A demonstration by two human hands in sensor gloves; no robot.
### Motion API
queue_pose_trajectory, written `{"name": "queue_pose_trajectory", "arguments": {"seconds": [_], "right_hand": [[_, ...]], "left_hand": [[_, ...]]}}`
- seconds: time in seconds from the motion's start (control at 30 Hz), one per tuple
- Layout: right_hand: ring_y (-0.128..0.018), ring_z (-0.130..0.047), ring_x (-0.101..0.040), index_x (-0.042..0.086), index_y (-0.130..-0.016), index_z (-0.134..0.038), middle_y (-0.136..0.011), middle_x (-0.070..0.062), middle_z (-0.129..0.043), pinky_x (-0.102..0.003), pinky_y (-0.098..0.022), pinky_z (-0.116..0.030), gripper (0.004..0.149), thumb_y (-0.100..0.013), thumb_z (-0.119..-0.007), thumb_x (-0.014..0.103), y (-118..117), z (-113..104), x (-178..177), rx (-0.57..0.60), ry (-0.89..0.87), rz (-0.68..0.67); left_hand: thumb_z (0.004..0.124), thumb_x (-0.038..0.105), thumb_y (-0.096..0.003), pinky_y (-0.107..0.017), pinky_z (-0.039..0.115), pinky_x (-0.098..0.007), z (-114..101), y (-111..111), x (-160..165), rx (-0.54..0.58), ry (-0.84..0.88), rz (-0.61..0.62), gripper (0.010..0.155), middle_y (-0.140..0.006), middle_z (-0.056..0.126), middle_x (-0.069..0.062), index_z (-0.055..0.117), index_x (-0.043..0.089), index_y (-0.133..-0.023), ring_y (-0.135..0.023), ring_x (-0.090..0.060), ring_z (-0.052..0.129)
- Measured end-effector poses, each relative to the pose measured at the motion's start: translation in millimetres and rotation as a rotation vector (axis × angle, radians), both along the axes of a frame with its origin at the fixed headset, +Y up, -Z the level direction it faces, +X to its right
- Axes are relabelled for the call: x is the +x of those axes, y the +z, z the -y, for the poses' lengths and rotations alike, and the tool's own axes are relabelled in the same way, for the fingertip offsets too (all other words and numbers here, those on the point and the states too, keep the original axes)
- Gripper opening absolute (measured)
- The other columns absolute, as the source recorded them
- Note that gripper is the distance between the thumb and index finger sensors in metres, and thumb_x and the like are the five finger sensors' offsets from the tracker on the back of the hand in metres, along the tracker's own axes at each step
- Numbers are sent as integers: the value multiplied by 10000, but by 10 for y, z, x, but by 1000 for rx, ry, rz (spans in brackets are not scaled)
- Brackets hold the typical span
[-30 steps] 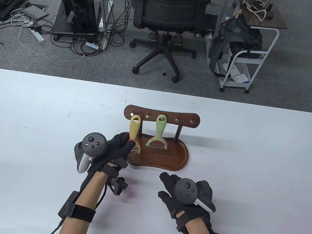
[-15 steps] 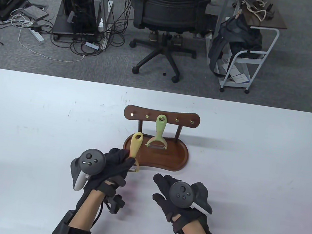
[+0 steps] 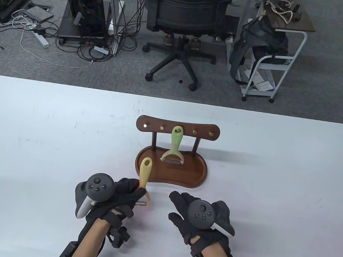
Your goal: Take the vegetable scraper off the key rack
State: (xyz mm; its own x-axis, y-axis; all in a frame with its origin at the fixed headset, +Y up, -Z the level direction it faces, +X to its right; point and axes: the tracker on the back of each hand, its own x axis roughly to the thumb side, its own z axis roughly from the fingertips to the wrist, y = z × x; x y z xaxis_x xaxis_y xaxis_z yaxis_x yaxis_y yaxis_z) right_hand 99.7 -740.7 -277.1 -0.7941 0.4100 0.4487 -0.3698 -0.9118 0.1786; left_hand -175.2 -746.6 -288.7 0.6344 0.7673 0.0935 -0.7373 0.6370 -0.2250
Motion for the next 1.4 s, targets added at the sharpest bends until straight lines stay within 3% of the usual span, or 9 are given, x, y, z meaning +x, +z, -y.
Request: {"name": "queue_pose_trajectory", "arguments": {"seconds": [0.57, 0.73, 0.8, 0.97, 1.4], "right_hand": [[-802, -803, -455, 172, -1028, -605, -964, -235, -716, -637, -536, -664, 684, -436, -733, 489, -38, 18, 116, -15, -37, 41], [-809, -794, -458, 172, -1030, -602, -970, -235, -705, -638, -537, -662, 686, -436, -734, 488, -39, 13, 130, -12, -45, 48], [-811, -792, -457, 171, -1030, -603, -973, -235, -700, -638, -538, -661, 686, -436, -734, 488, -40, 5, 131, -12, -47, 48], [-813, -789, -457, 171, -1029, -605, -975, -234, -697, -638, -538, -661, 684, -436, -733, 489, -39, 1, 133, -10, -47, 50], [-811, -792, -458, 170, -1028, -608, -974, -235, -699, -638, -538, -662, 685, -436, -733, 490, -37, -11, 145, -10, -58, 51]], "left_hand": [[762, 433, -512, -552, 667, -639, 123, 32, 135, -158, -258, 71, 537, -656, 845, -72, 853, 35, -861, -577, -332, 859], [760, 432, -516, -555, 660, -641, 164, 40, 109, -252, -293, 58, 535, -654, 844, -74, 854, 32, -859, -577, -335, 855], [767, 439, -510, -539, 663, -642, 138, 35, 94, -227, -281, 22, 535, -642, 856, -69, 869, 37, -848, -562, -329, 868], [766, 440, -514, -536, 661, -637, 192, 28, 96, -292, -312, 50, 536, -642, 857, -70, 868, 36, -851, -561, -331, 867], [782, 464, -503, -515, 684, -617, 207, 24, 226, -263, -447, 33, 539, -618, 875, -60, 890, 47, -826, -531, -318, 886]]}}
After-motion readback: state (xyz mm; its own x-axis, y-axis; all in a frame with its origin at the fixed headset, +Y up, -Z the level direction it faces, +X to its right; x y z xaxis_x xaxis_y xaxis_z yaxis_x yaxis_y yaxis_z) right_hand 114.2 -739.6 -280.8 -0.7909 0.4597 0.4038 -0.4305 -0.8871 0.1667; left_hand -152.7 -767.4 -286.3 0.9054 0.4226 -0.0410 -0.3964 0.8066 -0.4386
